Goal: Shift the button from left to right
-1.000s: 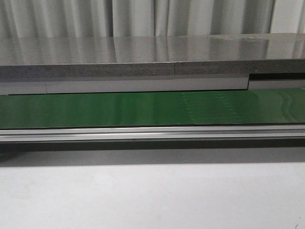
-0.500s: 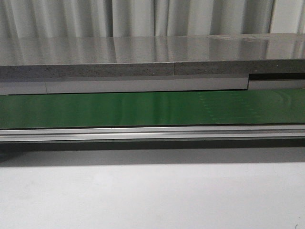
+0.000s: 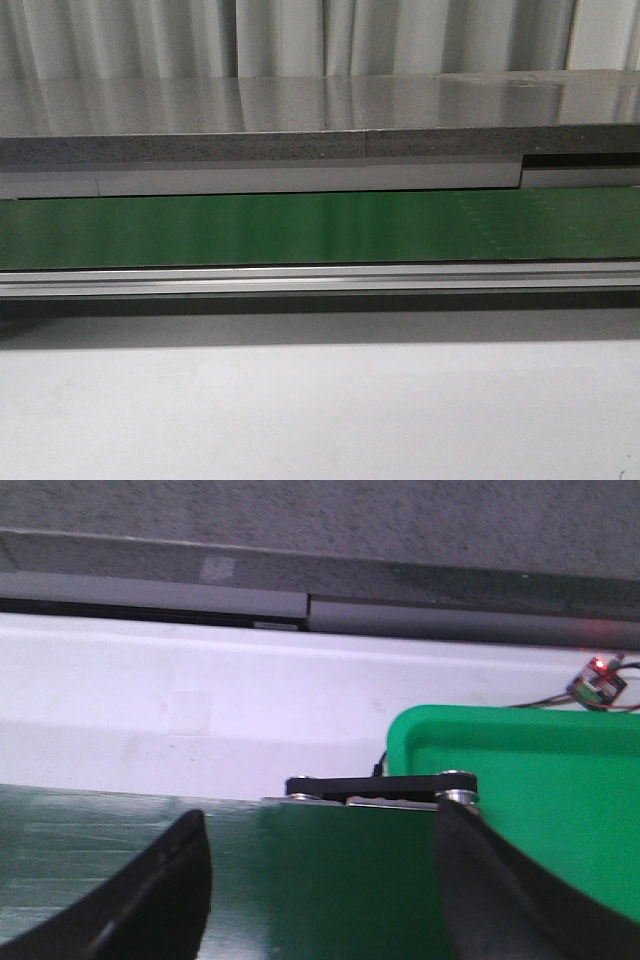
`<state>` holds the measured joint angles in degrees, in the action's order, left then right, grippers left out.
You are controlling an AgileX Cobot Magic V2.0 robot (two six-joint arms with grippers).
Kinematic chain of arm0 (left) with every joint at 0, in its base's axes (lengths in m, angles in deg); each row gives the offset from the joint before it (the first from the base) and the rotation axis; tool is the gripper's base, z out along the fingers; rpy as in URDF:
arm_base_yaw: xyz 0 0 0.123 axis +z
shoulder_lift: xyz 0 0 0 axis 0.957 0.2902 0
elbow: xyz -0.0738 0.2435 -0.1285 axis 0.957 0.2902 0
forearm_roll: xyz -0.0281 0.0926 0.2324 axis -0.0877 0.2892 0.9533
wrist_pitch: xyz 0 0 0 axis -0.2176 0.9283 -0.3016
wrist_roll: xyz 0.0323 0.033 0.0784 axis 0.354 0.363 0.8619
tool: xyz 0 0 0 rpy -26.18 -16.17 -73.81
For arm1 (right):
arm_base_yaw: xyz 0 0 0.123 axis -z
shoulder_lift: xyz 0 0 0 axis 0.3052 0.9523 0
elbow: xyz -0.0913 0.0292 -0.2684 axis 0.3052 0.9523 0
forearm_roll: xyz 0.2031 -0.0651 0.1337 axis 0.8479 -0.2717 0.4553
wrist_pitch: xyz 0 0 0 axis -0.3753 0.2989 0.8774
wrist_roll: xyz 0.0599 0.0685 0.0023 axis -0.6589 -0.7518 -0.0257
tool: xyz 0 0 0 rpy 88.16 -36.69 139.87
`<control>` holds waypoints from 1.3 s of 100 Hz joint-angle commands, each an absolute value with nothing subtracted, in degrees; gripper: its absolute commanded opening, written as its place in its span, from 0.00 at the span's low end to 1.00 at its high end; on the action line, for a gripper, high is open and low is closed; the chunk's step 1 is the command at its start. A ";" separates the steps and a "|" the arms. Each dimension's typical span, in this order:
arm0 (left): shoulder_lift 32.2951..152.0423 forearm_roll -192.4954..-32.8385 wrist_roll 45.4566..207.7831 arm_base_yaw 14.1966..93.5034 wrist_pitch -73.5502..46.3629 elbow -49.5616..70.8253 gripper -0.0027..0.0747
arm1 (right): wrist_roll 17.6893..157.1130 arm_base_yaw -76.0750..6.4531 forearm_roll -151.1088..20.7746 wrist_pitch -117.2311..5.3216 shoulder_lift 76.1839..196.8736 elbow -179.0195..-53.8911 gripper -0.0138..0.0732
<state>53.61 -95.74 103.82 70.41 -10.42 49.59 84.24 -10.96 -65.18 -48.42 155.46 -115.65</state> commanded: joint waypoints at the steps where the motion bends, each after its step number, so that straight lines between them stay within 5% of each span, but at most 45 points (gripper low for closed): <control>1: 53.98 -96.62 103.64 69.95 -15.23 48.04 0.01 | 84.42 -12.78 -63.20 -54.78 149.29 -113.24 0.72; 49: 53.98 -96.62 103.64 69.95 -15.23 48.04 0.01 | 84.33 -18.07 -57.71 -62.87 120.07 -88.33 0.72; 73: 53.98 -96.62 103.64 69.95 -15.23 48.04 0.01 | 84.33 -18.21 -57.31 -54.46 105.81 -83.69 0.71; 82: 53.98 -96.62 103.64 69.95 -15.23 48.04 0.01 | 84.33 -18.21 -57.31 -51.38 102.55 -83.24 0.62; 113: 53.98 -96.62 103.64 69.95 -15.23 48.04 0.01 | 84.33 -18.21 -57.31 -48.59 100.54 -83.19 0.10; 130: 53.98 -96.62 103.64 69.95 -15.23 48.04 0.01 | 84.33 -18.21 -57.31 -48.88 100.54 -83.19 0.08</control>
<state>53.61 -95.74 103.82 70.41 -10.42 49.59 84.15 -18.19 -58.15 -45.09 100.30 -81.84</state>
